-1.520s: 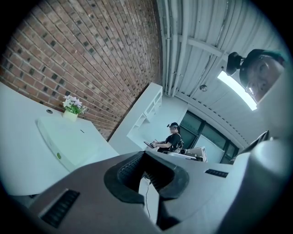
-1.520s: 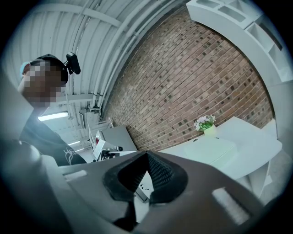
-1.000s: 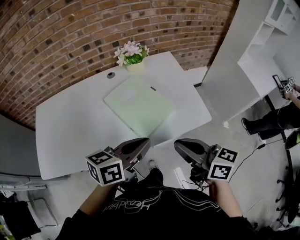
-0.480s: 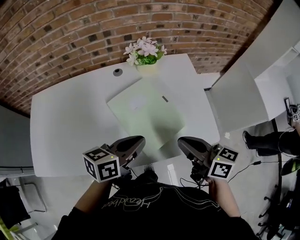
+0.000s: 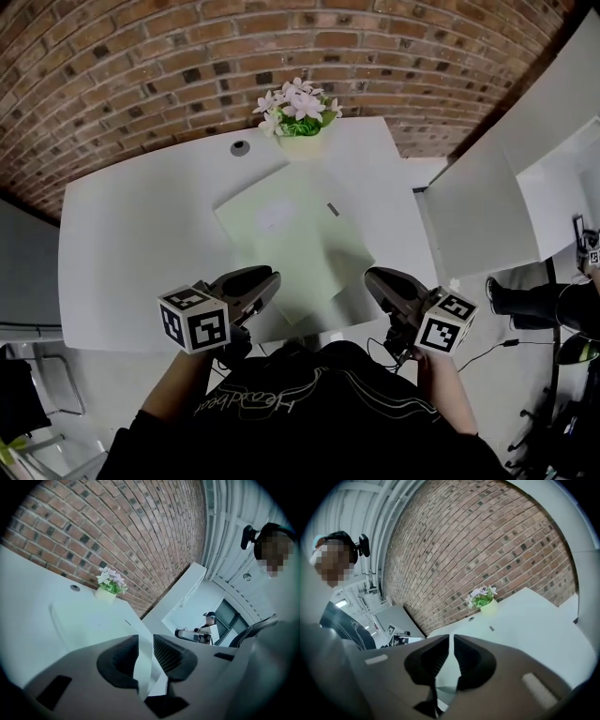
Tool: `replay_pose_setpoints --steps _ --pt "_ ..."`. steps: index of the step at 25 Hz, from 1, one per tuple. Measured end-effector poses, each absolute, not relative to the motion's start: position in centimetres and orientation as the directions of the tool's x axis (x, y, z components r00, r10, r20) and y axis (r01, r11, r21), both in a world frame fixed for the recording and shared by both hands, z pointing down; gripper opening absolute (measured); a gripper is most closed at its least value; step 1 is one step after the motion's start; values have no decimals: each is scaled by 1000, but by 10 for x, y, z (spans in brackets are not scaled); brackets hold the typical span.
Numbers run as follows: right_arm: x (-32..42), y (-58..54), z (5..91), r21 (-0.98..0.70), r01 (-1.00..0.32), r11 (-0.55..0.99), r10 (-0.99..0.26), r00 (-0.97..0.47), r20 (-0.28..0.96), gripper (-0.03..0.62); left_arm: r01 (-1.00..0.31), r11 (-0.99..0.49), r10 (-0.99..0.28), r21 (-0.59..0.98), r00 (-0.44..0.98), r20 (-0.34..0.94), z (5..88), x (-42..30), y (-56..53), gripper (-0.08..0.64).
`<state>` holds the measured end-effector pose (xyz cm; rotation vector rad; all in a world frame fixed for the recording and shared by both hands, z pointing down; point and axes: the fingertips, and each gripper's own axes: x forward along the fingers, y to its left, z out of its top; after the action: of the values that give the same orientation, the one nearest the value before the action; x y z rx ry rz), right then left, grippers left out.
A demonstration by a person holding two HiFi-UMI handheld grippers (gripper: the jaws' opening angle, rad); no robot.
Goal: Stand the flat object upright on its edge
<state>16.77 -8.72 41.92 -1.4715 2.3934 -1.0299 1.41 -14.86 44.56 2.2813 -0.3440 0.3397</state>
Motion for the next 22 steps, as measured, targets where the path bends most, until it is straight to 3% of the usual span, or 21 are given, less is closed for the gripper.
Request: replay_pose_setpoints --steps 2,14,22 --pt "170 -88 427 -639 -716 281 -819 -526 230 55 -385 -624 -172 680 917 361 452 5 -150 87" --pt "189 -157 450 -619 -700 357 -692 -643 328 104 -619 -339 -433 709 772 466 487 -43 -185 221" --pt "198 -213 463 -512 -711 482 -562 -699 442 127 -677 -171 -523 716 678 516 510 -52 -201 236"
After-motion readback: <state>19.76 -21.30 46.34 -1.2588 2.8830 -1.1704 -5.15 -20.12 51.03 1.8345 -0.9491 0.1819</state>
